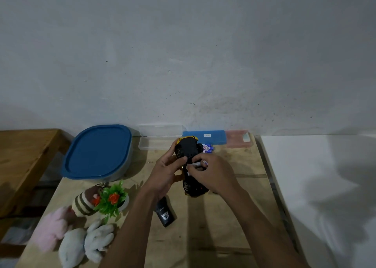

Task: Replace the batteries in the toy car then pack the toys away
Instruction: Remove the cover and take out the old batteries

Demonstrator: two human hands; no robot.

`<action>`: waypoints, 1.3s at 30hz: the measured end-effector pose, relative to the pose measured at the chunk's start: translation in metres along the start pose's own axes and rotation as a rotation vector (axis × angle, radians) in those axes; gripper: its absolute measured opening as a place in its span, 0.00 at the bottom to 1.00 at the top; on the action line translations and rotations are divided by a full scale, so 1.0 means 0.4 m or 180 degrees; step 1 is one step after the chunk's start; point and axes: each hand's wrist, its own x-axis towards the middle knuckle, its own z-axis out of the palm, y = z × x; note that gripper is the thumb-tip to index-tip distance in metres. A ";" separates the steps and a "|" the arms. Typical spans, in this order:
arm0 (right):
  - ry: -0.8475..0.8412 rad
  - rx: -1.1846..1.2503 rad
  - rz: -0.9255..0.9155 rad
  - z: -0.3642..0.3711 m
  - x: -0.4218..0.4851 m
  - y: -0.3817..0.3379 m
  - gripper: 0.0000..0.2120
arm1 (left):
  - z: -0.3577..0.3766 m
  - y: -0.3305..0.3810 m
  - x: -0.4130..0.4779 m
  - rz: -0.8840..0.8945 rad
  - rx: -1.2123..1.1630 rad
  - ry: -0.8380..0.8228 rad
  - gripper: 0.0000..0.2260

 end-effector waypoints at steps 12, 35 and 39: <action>0.0152 0.0462 -0.0142 0.011 0.019 0.030 0.02 | 0.004 0.011 0.002 0.0012 0.0241 -0.0106 0.28; -0.0188 0.0995 -0.0037 0.008 0.009 0.019 0.11 | 0.016 0.026 -0.001 0.0120 0.0447 -0.0029 0.29; -0.0205 0.0856 -0.0429 0.000 0.007 0.039 0.06 | 0.011 0.027 -0.003 0.0048 0.0365 -0.0034 0.28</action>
